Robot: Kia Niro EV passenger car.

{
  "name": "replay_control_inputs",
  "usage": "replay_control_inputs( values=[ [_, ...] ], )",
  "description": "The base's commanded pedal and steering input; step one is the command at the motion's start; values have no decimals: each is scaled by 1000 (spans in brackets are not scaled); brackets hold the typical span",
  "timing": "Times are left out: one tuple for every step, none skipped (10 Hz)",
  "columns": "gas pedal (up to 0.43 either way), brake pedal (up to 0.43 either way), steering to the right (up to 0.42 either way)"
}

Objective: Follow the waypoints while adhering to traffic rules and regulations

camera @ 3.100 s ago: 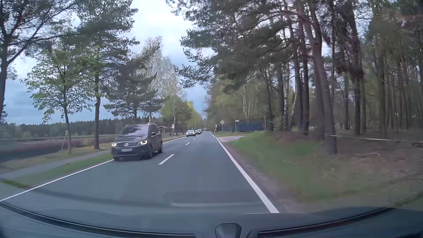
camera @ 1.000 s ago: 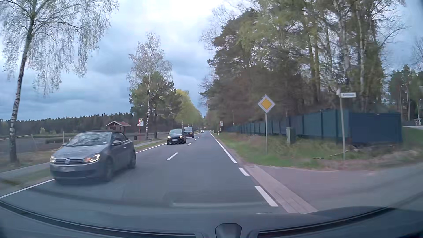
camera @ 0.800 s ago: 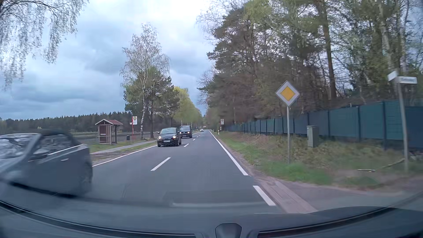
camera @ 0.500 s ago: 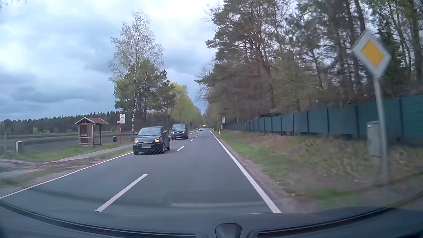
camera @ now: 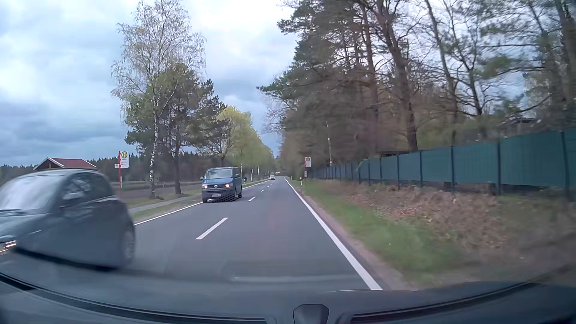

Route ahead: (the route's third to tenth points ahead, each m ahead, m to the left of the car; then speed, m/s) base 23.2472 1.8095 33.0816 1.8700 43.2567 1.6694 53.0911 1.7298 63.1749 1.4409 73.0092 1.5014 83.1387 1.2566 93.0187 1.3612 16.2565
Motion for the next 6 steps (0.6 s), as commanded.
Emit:
replay_control_inputs(
  values=[
    [79,0,-4],
    [79,0,-4],
    [79,0,-4],
    [79,0,-4],
    [79,0,-4],
    [79,0,-4]
  ],
)
